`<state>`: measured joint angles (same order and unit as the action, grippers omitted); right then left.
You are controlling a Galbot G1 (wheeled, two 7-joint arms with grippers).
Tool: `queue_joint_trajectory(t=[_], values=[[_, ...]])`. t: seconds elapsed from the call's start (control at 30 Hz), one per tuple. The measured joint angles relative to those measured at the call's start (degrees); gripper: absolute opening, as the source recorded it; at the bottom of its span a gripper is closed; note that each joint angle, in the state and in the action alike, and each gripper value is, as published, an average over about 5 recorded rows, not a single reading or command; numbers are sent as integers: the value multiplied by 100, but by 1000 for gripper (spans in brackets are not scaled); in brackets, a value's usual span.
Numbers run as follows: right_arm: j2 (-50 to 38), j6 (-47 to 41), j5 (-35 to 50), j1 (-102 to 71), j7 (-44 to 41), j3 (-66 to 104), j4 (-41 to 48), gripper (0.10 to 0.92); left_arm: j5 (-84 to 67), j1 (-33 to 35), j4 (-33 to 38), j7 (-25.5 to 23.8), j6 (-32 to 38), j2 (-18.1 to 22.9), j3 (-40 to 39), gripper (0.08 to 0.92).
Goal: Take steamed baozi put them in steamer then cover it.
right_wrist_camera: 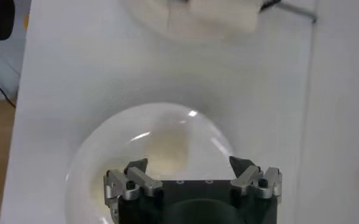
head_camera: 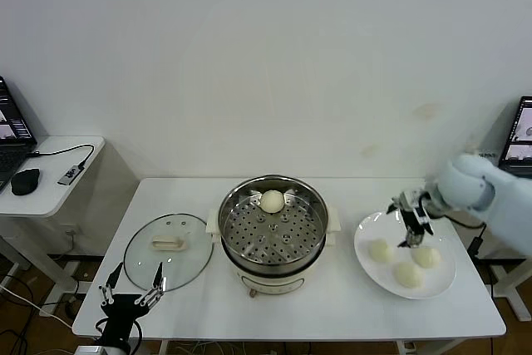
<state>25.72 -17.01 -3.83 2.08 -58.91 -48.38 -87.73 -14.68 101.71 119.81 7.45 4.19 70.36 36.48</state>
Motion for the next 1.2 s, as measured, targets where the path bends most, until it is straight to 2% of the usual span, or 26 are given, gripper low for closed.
queue_joint_trajectory(t=[0.53,0.97,1.2], values=[[715,92,-516,-941,164,691,900,815,0,18,-66,-8,7,47,86,823],[1193,84,-754,-1139,186,820,1371,727,-3,-31,-116,-8,9,46,102,823],[1280,67,-809,-1156,142,849,1442,654,-5,-50,-130,-6,10,45,97,823]])
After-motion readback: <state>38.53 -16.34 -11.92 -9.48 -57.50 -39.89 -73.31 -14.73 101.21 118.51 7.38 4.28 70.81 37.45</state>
